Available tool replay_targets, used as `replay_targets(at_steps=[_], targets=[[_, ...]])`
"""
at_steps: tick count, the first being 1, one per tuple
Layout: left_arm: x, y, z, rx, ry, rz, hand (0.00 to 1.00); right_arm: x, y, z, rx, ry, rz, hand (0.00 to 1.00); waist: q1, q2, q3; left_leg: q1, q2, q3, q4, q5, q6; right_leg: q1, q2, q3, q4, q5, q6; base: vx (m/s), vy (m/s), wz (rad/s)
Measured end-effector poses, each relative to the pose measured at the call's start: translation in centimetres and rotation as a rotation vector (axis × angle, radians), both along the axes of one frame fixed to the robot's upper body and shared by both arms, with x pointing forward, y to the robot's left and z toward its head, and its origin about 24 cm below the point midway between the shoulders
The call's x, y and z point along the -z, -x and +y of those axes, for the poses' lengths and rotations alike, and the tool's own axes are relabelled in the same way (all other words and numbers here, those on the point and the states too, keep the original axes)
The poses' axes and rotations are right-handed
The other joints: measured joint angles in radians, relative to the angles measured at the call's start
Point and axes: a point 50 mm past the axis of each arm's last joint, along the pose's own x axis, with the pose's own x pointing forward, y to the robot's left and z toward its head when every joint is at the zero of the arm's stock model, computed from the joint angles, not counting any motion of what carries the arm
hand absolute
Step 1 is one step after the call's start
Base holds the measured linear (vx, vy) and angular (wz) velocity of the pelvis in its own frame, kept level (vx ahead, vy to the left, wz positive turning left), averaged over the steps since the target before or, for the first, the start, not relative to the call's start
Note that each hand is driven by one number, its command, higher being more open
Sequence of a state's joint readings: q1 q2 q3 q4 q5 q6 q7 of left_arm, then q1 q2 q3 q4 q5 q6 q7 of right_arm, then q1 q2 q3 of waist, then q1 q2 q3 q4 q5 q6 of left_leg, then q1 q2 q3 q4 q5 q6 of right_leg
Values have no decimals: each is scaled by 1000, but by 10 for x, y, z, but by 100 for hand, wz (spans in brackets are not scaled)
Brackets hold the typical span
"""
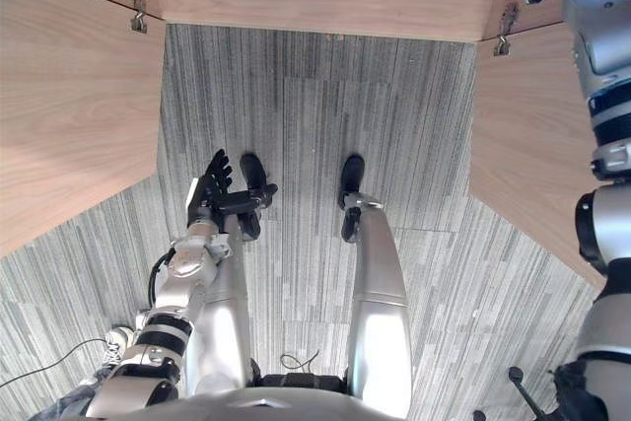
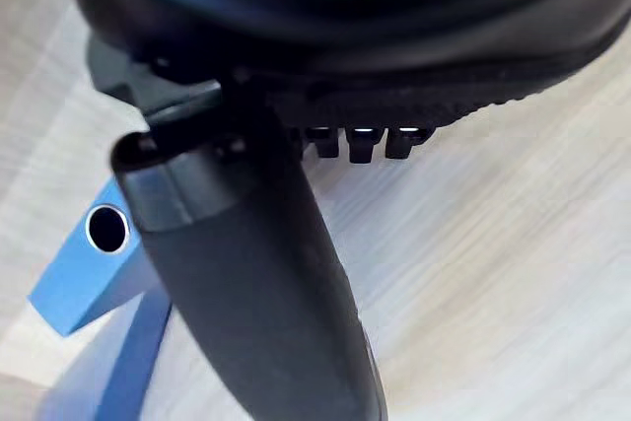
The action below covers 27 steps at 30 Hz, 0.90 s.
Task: Walk over to the cabinet, pick up the folder, carry it to the office cabinet, place the folder inside the office cabinet, then close the office cabinet door
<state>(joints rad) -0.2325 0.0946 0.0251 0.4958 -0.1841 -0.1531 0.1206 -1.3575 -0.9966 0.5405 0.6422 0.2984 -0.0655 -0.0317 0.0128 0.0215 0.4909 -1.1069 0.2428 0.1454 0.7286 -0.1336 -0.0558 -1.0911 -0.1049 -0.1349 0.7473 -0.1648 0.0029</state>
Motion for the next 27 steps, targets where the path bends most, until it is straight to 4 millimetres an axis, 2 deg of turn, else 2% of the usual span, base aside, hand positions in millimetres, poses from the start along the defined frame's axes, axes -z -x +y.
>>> replay_targets(at_steps=[4, 7, 11, 15, 19, 27], targets=[[0, 0, 0, -1, 0, 0, 100, 3, 2, -5, 87, 122, -2, 100, 5, 0, 0, 0, 3, 2, 5, -3, 5, 2, 1, -2, 1, 0, 0, 0, 0, 0], [0, 0, 1, -4, 1, 1, 100, 15, 4, -13, 140, 211, 22, 100, 10, -1, -1, 2, 3, 3, 7, -7, 10, 7, 1, -3, 0, 0, 0, 0, 0, 0], [1, 2, 7, -24, -2, 6, 100, 27, 4, -8, 131, 292, 30, 100, 10, -6, -4, 4, 3, 5, 7, -8, 11, 8, 1, -2, 0, -1, 1, 0, 0, 0], [2, 3, 11, -12, -26, 9, 100, 42, 6, -9, 114, 319, 57, 100, 17, -19, -11, 4, 4, 5, 4, -8, 11, 8, 2, -3, -4, -1, 1, 0, 0, 0], [2, 3, 12, -8, -48, 10, 100, 50, 12, -13, 103, 326, 63, 100, 26, -20, -12, 4, 3, 9, 4, -10, 11, 8, 1, -1, -7, -1, 1, 7, 8, 0], [3, 5, 15, -16, -50, 14, 100, 73, 24, -8, 0, 318, 95, 100, 29, -34, -20, 7, 6, 12, 5, -11, 11, 8, 4, 1, -9, -1, 1, 0, 0, 0]])
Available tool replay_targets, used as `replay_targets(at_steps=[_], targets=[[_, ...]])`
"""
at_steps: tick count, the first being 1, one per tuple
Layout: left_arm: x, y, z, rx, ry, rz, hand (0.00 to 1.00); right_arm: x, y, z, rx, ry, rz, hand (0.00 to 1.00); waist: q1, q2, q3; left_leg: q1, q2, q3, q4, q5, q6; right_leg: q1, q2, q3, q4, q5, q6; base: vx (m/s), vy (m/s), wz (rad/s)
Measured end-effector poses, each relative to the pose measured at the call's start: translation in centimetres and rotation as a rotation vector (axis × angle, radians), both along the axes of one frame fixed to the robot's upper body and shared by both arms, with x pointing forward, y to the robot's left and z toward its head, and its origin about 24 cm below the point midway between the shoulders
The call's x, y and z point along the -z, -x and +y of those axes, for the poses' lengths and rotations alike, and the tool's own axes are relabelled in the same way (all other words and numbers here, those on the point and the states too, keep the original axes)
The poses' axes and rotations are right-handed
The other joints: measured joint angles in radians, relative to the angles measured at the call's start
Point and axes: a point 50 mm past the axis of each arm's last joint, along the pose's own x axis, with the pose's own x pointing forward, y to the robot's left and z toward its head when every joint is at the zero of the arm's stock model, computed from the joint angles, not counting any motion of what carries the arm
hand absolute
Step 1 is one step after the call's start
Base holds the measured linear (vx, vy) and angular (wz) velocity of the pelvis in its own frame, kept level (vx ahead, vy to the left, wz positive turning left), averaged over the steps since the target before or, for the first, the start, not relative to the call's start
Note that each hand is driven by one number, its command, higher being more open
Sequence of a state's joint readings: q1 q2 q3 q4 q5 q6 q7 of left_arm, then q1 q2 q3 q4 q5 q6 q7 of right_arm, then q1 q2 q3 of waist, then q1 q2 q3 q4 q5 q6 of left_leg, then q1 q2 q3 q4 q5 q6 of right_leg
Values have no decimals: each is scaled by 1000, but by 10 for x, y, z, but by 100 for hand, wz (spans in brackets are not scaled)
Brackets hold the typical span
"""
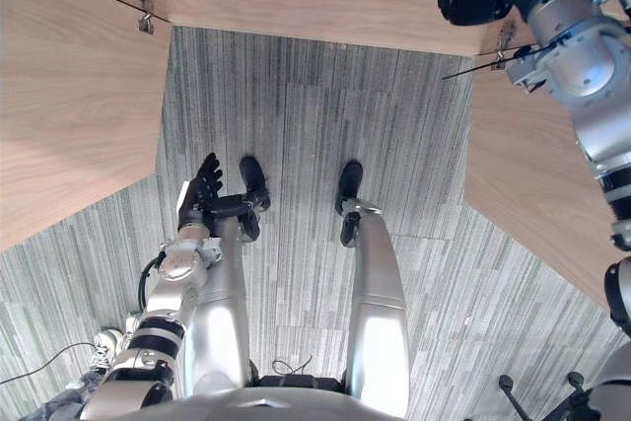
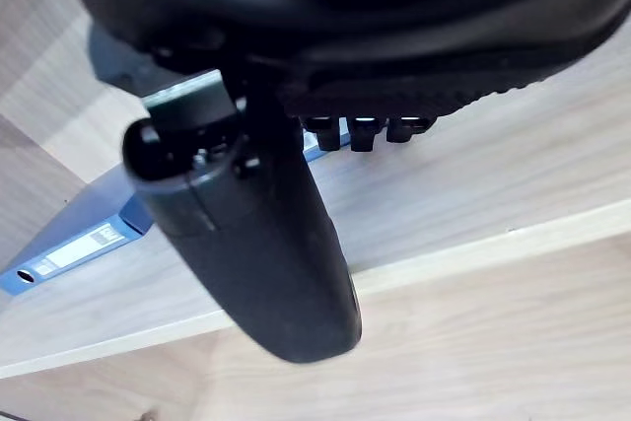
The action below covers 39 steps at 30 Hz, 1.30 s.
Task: Walk over to the cabinet, pick up the folder, carry it to the office cabinet, place the folder inside the office cabinet, then close the office cabinet door
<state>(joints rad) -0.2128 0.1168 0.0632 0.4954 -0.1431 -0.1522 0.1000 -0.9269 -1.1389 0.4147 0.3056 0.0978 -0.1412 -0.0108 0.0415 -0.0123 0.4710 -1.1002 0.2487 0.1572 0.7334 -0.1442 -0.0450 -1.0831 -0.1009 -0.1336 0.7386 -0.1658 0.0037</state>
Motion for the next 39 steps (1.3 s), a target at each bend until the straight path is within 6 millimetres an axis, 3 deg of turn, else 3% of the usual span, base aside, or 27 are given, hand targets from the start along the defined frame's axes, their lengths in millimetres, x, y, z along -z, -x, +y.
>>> replay_targets(at_steps=[8, 13, 18, 21, 28, 34, 39], targets=[[0, 0, -1, 6, -19, 1, 100, 20, 17, 6, -102, -74, 7, 100, 5, -1, -1, 3, 3, 4, 0, 0, 0, 0, 3, 3, -3, 1, 1, 0, 0, 0], [0, 0, -2, 6, -19, 1, 100, 41, 29, 21, -281, -464, -78, 100, 1, -1, -1, 8, 7, 7, -8, 0, 0, 0, 11, 9, -12, 4, 3, 3, 2, -5], [-3, -1, -9, 9, -1, -19, 100, 33, 48, 18, -368, -866, -329, 100, -4, -1, 0, 24, 8, 14, -9, 0, -1, 12, 12, 17, -11, 4, 3, 0, 0, 0], [-6, -1, -6, -25, 21, -32, 100, 32, 59, 25, -421, -1024, -463, 100, -13, -1, 0, 37, 8, 18, -8, 0, -1, 20, 13, 23, -9, 5, 4, 2, 8, -1], [-7, -2, -4, -54, 22, -35, 100, 48, 61, 35, -421, -1192, -504, 100, -12, -1, 0, 38, 23, 20, 6, 0, -1, 22, 25, 28, -6, 16, 0, -3, 25, -7], [-2, 0, -8, -86, 63, -11, 100, 85, 53, 47, -355, -1307, -391, 100, -16, -1, 0, 79, 31, 22, 19, -7, -1, 65, 30, 28, -9, 17, -1, 8, 34, -4], [7, 3, -19, -78, 98, 25, 100, 136, 50, 70, -304, -1371, -178, 100, -19, 0, -9, 184, 28, 30, 0, -26, 4, 175, 29, 29, -44, 14, 5, 40, 48, -2]])
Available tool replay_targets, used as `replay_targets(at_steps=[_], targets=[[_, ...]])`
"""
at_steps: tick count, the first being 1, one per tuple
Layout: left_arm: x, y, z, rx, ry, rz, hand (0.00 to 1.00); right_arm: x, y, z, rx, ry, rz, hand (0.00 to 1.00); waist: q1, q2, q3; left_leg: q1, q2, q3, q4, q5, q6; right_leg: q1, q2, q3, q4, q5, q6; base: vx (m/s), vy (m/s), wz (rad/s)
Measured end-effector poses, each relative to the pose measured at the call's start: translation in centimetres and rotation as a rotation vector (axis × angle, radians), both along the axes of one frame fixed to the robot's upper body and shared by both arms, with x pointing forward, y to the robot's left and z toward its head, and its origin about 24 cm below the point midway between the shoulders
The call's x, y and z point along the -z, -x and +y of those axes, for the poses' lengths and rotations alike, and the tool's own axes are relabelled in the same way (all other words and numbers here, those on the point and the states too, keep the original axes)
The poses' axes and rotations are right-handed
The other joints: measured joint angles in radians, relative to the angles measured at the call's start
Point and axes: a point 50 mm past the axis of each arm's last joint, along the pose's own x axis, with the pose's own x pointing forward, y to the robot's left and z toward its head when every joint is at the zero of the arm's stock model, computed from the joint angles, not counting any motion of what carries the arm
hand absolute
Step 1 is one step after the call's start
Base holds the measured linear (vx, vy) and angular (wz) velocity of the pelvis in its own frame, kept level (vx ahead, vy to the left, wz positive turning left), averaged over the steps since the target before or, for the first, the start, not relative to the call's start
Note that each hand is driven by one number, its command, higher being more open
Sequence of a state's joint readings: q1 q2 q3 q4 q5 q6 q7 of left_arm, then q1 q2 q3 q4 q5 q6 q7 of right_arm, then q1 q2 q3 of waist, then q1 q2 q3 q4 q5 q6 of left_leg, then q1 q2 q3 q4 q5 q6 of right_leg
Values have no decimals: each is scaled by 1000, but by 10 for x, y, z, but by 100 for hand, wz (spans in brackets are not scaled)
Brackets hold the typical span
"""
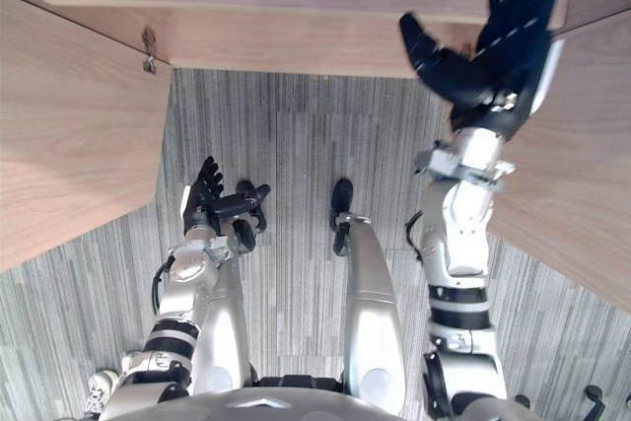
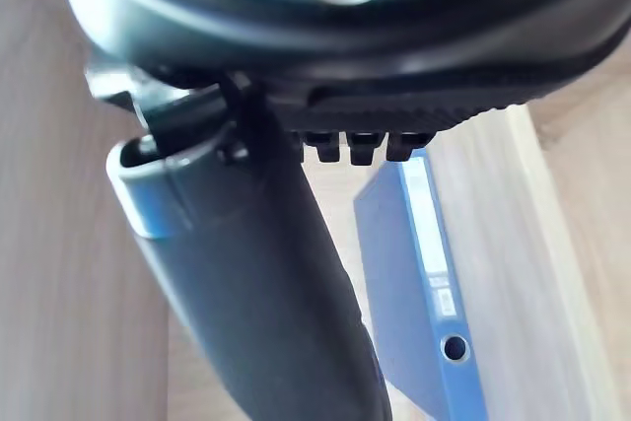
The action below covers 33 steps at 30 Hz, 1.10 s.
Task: Walk over to the cabinet, pick up the folder, carry it to the office cabinet, place the folder inside the office cabinet, then close the office cabinet door
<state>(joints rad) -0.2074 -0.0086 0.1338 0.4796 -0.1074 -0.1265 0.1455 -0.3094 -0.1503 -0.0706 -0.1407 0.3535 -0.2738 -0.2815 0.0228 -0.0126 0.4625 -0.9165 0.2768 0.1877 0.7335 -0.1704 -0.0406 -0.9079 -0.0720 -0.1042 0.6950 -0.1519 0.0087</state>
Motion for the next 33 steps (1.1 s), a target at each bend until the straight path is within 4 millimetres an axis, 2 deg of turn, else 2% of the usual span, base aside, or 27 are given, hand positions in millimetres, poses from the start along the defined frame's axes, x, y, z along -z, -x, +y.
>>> replay_targets(at_steps=[2, 6, 7, 9, 14, 16, 18, 21, 26, 33], targets=[[10, 9, -1, 3, 5, 39, 100, 37, 1, 10, -39, -10, 154, 100, -1, 0, -32, 55, -5, 5, -22, -4, 0, 58, -2, 0, -29, 1, 5, 73, 49, 1], [31, 29, -1, 16, -7, 125, 100, 96, 9, 22, -78, 19, 410, 100, 0, -1, -54, 212, -28, 29, -92, -4, 0, 203, -12, 6, -89, 0, 14, 80, 37, 2], [35, 33, -1, 19, -8, 140, 100, 105, 12, 23, -79, 36, 449, 100, 0, -1, -61, 233, -30, 31, -103, -4, 0, 224, -12, 6, -98, 0, 15, 103, 42, 5], [48, 48, 1, 13, -7, 197, 100, 136, 26, 25, -80, 86, 584, 100, 0, -3, -92, 309, -37, 40, -140, -5, -2, 301, -14, 4, -137, 0, 19, 84, 36, 2], [73, 76, 5, 29, -26, 323, 100, 188, 51, 31, -111, 189, 827, 100, -2, -13, -159, 450, -51, 53, -225, 0, -7, 442, -11, 2, -228, 9, 32, 80, 33, 0], [83, 85, 6, 41, -32, 374, 100, 208, 61, 31, -121, 216, 927, 100, -3, -17, -193, 501, -64, 57, -278, 16, -12, 490, -15, -1, -274, 19, 36, 114, 25, 7], [97, 98, 8, 46, -38, 460, 100, 238, 73, 29, -145, 262, 1074, 100, -18, -16, -235, 568, -88, 58, -369, 50, -19, 562, -17, -9, -367, 48, 42, 136, 32, 11], [108, 108, 11, 57, -62, 530, 100, 264, 83, 25, -165, 306, 1221, 100, -30, -9, -251, 644, -113, 69, -479, 96, -23, 645, -16, -11, -488, 102, 51, 144, 48, 1], [118, 122, 18, 54, -76, 604, 100, 294, 110, 7, -123, 259, 1411, 100, -34, 6, -269, 776, -148, 79, -622, 145, -25, 769, -15, -12, -612, 147, 63, 88, 33, 0], [130, 140, 25, 66, -102, 699, 100, 312, 135, -8, -73, 223, 1557, 100, -47, 1, -323, 859, -176, 79, -729, 190, -17, 827, -22, -7, -673, 177, 65, -13, 8, -1]])
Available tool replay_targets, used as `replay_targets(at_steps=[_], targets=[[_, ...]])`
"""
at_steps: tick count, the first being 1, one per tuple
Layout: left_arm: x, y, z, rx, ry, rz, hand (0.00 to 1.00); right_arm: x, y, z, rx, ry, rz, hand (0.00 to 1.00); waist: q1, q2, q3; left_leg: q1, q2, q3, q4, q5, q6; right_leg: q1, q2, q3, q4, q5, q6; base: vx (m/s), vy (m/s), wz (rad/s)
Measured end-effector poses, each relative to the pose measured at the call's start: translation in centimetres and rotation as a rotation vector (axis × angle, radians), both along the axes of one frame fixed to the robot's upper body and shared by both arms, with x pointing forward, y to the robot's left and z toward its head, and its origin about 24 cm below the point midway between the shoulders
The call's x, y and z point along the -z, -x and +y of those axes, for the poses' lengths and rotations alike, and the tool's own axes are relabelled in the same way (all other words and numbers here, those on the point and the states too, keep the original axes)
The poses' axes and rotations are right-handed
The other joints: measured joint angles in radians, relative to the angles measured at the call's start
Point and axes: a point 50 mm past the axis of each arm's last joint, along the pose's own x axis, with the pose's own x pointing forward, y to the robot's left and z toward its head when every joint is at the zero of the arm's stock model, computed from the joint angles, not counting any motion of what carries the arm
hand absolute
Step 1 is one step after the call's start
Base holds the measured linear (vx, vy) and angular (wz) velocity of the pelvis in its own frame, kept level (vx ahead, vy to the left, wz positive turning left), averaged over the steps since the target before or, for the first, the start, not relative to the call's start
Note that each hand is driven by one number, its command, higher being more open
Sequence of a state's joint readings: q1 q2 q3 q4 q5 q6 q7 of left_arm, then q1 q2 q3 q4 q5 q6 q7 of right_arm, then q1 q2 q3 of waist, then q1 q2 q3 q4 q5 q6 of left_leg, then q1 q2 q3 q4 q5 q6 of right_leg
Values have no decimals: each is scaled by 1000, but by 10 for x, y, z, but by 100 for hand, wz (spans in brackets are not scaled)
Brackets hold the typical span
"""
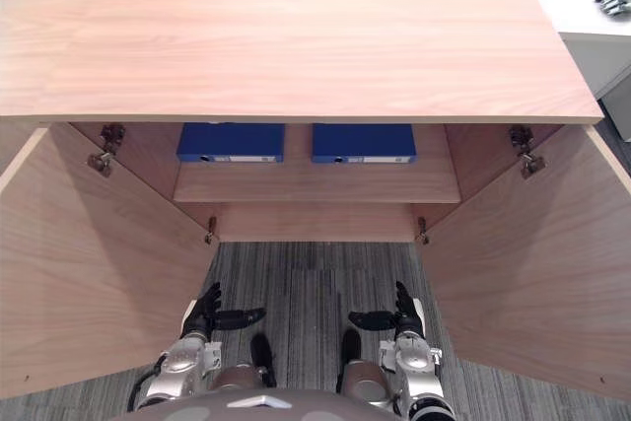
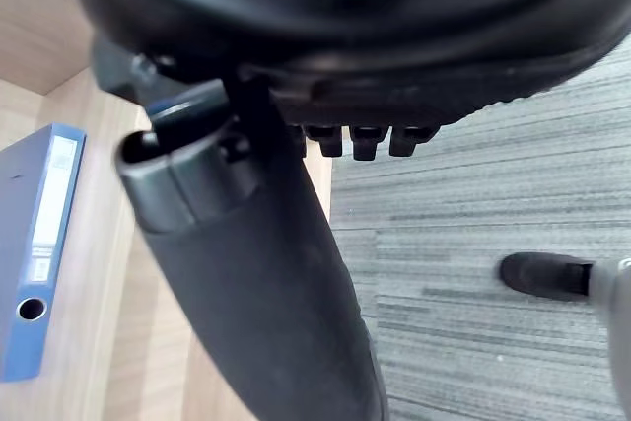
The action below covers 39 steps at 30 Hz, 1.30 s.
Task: Walk over to the cabinet, pick up the folder, carry it to the office cabinet, place the folder inside the office cabinet, then close the office cabinet door
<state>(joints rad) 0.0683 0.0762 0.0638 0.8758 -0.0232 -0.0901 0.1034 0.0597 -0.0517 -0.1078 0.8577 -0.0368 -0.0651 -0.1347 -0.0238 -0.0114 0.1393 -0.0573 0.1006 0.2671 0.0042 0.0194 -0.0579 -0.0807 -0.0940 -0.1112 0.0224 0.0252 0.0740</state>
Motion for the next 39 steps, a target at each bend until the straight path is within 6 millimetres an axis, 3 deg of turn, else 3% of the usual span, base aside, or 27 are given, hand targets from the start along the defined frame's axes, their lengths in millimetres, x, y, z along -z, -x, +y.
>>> replay_targets(at_steps=[5, 9, 14, 19, 24, 29, 34, 35, 39], targets=[[7, 12, 0, 21, -13, 66, 100, 10, 17, -2, 48, -18, 81, 100, -3, -6, -8, 40, -21, -1, -87, 47, 12, 0, -7, 5, -12, 13, 4, -80, 18, -2], [13, 26, 3, -8, -10, 119, 100, 15, 30, -5, 133, -48, 119, 100, -5, -9, -14, 56, -34, 0, -92, 43, 8, 17, -17, 11, -29, 20, 15, -58, 37, -2], [14, 34, 11, -28, -24, 147, 100, 16, 32, -9, 207, -71, 115, 100, -5, -14, -27, 79, -36, 28, -92, 37, 12, 34, -16, 41, -46, 31, 16, -12, 10, -15], [13, 29, 10, 6, -36, 139, 100, 12, 32, -20, 299, -75, 80, 100, -15, -8, -38, 103, -35, 70, -92, 23, 8, 33, -10, 86, -47, 32, 15, 7, 1, -28], [13, 29, 6, 53, -46, 141, 100, -10, 25, -37, 348, -16, -68, 100, -51, -5, -43, 149, -35, 151, -92, -9, 2, 30, 1, 172, -48, 38, 19, 12, 17, -54], [14, 33, 5, 71, -53, 153, 100, -27, 34, -54, 494, 19, -176, 100, -97, -11, -69, 185, -31, 254, -69, -56, -6, 18, 19, 273, -47, 42, 22, 29, 7, -61], [16, 40, 0, 73, -38, 160, 100, -42, 49, -70, 643, 61, -247, 100, -132, -2, -78, 201, -16, 342, 2, -123, -11, 7, 33, 361, -39, 43, 23, 37, -2, -62], [15, 40, -3, 70, -31, 150, 100, -48, 49, -74, 662, 79, -275, 100, -148, 2, -83, 202, -14, 370, 9, -135, -13, -8, 40, 387, -30, 43, 24, 20, 5, -68], [15, 37, -12, 41, 2, 133, 100, -71, 40, -85, 732, 104, -412, 100, -159, 10, -87, 212, -8, 438, 22, -153, -17, -38, 57, 444, -7, 44, 24, 4, -6, -52]])
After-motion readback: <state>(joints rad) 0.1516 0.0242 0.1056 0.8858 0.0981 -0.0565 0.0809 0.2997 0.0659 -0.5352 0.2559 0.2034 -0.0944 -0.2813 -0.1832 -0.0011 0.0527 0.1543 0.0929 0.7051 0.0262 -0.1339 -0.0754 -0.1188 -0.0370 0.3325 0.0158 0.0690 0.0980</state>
